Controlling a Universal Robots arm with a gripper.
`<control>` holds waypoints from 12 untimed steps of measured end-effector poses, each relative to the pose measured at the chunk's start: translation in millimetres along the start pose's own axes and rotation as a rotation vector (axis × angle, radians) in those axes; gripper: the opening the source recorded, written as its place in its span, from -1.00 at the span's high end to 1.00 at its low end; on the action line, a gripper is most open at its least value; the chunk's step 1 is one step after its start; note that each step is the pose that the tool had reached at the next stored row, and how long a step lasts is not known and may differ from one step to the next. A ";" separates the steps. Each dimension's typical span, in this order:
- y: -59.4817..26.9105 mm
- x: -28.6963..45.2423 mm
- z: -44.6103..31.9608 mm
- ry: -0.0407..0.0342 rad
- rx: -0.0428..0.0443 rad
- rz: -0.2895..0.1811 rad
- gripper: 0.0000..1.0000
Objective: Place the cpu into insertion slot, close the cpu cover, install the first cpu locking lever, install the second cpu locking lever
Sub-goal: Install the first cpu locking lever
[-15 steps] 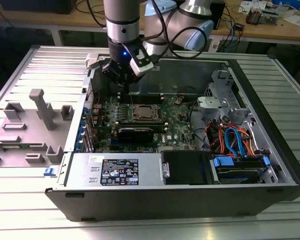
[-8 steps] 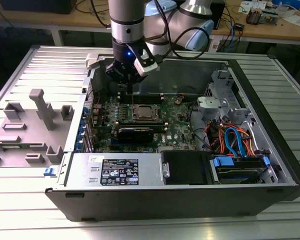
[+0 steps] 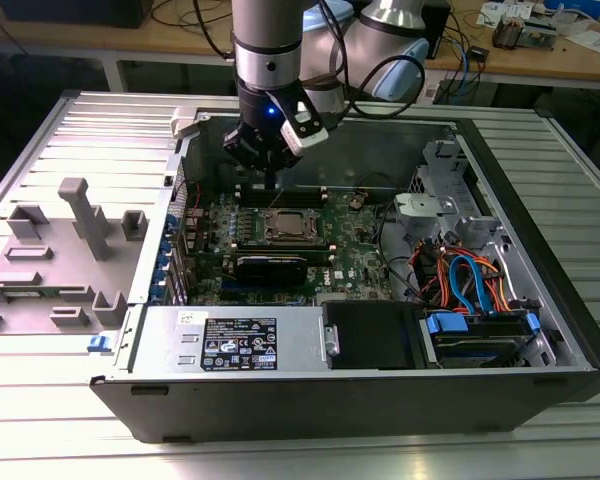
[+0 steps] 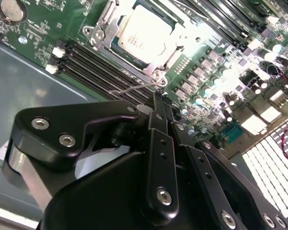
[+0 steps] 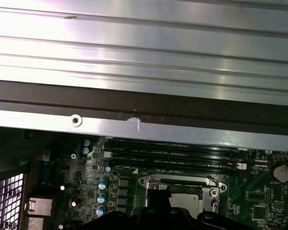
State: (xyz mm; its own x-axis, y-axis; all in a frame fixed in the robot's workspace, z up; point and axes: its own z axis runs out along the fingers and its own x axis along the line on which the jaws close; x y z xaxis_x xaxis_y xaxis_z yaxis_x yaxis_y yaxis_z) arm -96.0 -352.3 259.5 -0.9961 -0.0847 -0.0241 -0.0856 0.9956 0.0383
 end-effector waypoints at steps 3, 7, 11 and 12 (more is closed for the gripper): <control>-0.2 -1.1 3.3 -0.0032 0.0004 0.006 0.79; -0.3 -1.3 6.4 -0.0037 0.0050 0.018 0.79; -0.3 -1.3 6.5 -0.0037 0.0049 0.018 0.79; -0.3 -1.3 6.5 -0.0038 0.0049 0.018 0.79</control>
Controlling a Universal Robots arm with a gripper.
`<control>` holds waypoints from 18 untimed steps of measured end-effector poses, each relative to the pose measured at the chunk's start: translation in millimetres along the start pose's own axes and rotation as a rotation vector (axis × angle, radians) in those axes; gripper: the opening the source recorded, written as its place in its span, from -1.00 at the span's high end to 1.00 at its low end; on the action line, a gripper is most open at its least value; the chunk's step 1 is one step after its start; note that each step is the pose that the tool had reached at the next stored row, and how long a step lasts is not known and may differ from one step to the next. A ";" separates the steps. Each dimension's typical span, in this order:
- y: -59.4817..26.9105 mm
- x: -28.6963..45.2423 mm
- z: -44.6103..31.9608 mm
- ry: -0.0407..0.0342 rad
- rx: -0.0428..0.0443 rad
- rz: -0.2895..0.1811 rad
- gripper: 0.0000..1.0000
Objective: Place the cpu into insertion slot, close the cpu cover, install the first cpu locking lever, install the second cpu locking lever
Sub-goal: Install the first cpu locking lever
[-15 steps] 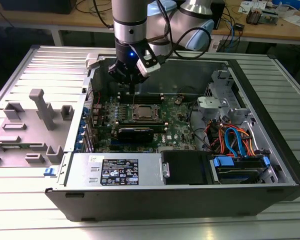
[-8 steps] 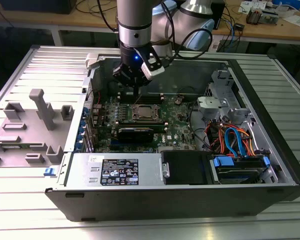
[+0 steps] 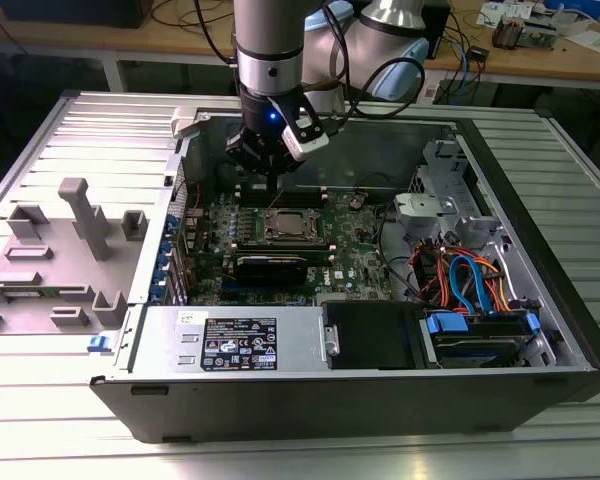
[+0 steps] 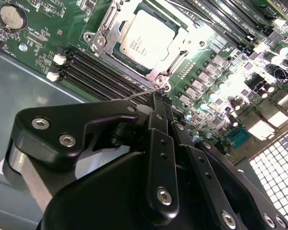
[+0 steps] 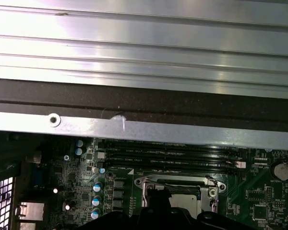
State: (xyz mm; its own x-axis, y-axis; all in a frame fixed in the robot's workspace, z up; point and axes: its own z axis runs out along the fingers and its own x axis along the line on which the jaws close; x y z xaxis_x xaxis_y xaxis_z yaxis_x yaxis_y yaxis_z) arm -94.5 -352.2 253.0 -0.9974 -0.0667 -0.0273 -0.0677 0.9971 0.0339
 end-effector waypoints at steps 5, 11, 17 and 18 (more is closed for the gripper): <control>0.0 0.0 0.0 0.0001 0.0001 0.000 0.79; 0.0 0.0 0.1 -0.0021 0.0018 0.065 0.79; 1.3 -0.1 0.1 -0.0017 0.0170 0.066 0.79; 1.2 -0.1 0.1 -0.0018 0.0171 0.067 0.79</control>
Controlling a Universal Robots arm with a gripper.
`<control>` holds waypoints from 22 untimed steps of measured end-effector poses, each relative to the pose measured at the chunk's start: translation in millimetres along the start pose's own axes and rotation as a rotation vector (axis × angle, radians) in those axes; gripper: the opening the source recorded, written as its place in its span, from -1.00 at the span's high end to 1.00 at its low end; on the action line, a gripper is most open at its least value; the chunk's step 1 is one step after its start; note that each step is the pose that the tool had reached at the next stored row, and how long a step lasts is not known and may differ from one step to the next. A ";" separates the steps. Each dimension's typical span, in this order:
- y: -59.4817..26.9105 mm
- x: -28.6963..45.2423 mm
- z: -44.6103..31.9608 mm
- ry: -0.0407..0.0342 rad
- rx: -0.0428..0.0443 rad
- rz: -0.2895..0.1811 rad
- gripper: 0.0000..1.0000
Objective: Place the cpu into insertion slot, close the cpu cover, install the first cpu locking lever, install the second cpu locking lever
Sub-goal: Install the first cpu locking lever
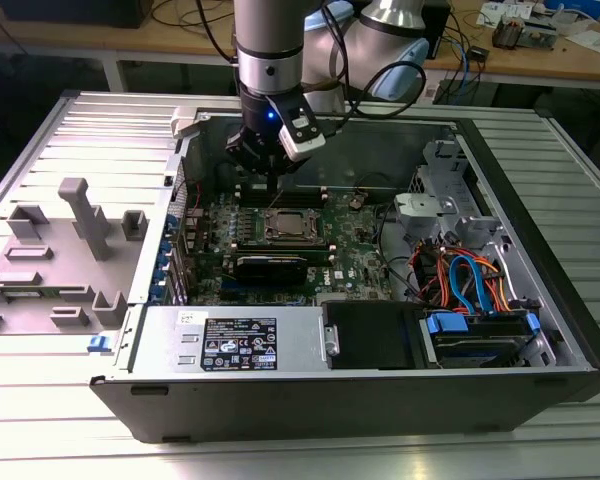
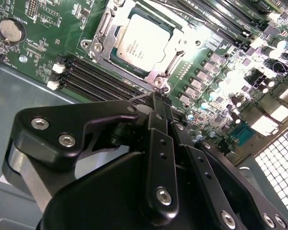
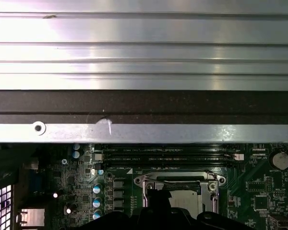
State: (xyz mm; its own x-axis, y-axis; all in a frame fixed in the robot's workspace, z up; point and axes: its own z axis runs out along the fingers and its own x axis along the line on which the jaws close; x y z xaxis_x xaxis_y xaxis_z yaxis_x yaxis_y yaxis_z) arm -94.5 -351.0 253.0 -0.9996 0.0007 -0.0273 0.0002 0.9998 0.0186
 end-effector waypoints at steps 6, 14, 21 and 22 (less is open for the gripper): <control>2.0 -3.4 0.7 0.0000 -0.0003 0.006 0.79; 5.7 -5.1 3.0 0.0000 -0.0002 0.006 0.79; 9.5 -9.2 6.7 0.0009 -0.0002 0.006 0.79; 9.6 -9.6 7.0 0.0009 -0.0001 0.006 0.79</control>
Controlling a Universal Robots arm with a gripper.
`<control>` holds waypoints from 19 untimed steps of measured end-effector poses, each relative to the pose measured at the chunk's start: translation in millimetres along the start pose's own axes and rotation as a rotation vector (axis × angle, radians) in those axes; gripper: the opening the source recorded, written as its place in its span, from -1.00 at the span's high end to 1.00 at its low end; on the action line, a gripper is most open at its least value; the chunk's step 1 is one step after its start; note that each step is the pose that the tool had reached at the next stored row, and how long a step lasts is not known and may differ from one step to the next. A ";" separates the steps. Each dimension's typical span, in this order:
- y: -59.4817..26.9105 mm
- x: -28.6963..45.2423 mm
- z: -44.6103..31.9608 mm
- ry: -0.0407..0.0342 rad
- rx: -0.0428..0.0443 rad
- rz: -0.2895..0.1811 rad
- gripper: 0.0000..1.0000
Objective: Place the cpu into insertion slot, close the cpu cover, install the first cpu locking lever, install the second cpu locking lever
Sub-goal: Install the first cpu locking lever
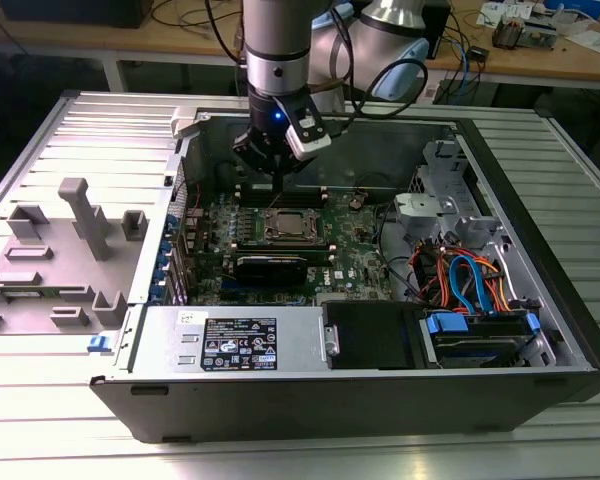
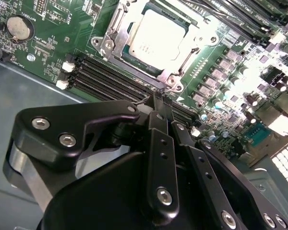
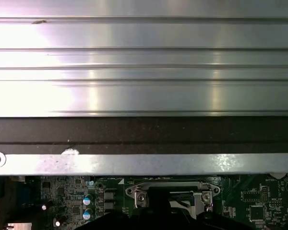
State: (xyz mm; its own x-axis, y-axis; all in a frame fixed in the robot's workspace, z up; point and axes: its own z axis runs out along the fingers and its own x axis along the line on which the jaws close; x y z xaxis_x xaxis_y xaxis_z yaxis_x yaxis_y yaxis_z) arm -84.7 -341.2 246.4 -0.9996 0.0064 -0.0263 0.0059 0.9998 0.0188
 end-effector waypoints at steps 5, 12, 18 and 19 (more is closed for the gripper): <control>1.0 -6.3 2.0 0.0001 0.0009 0.000 0.79; 1.9 -11.9 6.3 0.0001 0.0013 0.000 0.79; 2.8 -16.5 13.6 0.0001 0.0012 0.000 0.79; 2.8 -17.5 14.9 0.0001 0.0013 0.000 0.79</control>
State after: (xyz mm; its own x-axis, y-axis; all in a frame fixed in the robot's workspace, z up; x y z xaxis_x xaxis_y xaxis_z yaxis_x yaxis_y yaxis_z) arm -66.8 -338.3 232.0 -0.9996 0.0063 -0.0261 0.0059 0.9998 0.0176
